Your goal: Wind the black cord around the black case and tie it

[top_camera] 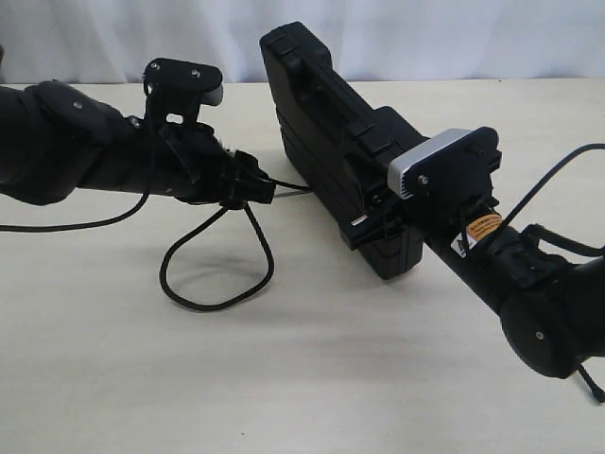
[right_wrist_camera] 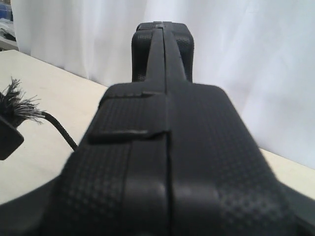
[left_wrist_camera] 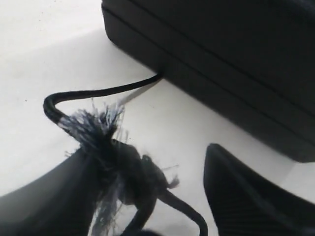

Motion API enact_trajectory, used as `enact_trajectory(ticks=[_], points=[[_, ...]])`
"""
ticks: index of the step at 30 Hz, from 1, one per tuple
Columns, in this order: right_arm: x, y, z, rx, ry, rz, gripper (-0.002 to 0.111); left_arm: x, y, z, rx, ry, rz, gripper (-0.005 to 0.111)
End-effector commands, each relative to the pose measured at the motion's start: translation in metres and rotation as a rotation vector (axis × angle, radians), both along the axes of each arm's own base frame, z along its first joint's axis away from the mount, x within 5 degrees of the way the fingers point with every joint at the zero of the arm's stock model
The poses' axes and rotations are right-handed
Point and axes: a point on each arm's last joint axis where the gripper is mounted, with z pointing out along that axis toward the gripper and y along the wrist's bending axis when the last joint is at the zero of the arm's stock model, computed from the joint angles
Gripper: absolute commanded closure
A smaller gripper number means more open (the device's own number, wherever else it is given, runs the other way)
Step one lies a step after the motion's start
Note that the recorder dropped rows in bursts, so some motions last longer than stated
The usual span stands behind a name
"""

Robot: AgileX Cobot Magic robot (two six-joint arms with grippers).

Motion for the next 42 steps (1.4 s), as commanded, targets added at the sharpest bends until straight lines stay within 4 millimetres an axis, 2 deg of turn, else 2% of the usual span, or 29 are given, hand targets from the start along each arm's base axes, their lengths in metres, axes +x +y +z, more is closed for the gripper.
enact_trajectory(ticks=[1,3,7,10,13,14,15,17,20,25,27,30,32,38,42], points=[[-0.003,0.000,-0.014,-0.036,0.115,0.011,0.104,-0.001,0.005,0.001,0.130,-0.052,-0.124,0.049],[-0.003,0.000,-0.014,-0.038,0.121,0.011,0.104,0.001,0.012,0.001,0.191,-0.073,-0.167,0.049],[-0.003,0.000,-0.014,-0.039,0.123,0.011,0.104,0.005,0.037,0.001,0.282,-0.073,-0.216,0.049],[-0.003,0.000,-0.014,-0.039,0.123,0.011,0.104,0.003,0.056,0.006,0.398,-0.069,-0.317,0.049],[-0.003,0.000,-0.014,-0.037,0.119,0.011,0.104,-0.007,0.069,0.012,0.597,-0.053,-0.512,0.049],[-0.003,0.000,-0.013,-0.034,0.112,0.011,0.104,-0.012,0.073,0.020,0.774,-0.086,-0.645,0.049],[-0.003,0.000,-0.013,-0.033,0.110,0.010,0.104,-0.013,0.074,0.024,0.837,-0.107,-0.687,0.050],[-0.003,0.000,-0.013,-0.033,0.110,0.010,0.104,-0.015,0.073,0.030,0.970,-0.155,-0.783,0.055],[-0.003,0.000,-0.013,-0.033,0.110,0.010,0.104,-0.017,0.068,0.027,1.136,-0.197,-0.994,0.062],[-0.003,0.000,-0.013,-0.033,0.110,0.010,0.104,-0.020,0.066,-0.005,1.359,-0.211,-1.488,0.063],[-0.003,0.000,-0.013,-0.033,0.110,0.010,0.104,-0.015,0.064,-0.020,1.421,-0.272,-1.609,0.063],[-0.003,0.000,-0.013,-0.033,0.110,0.010,0.104,-0.006,0.054,-0.030,1.423,-0.369,-1.569,0.063],[-0.003,0.000,-0.013,-0.032,0.108,0.010,0.104,-0.006,0.051,-0.035,1.418,-0.373,-1.583,0.063],[-0.003,0.000,-0.012,-0.030,0.092,0.011,0.104,-0.013,0.034,-0.043,1.439,-0.401,-1.735,0.063],[-0.003,0.000,-0.012,-0.030,0.092,0.011,0.104,-0.013,0.034,-0.064,1.400,-0.346,-1.793,0.063]])
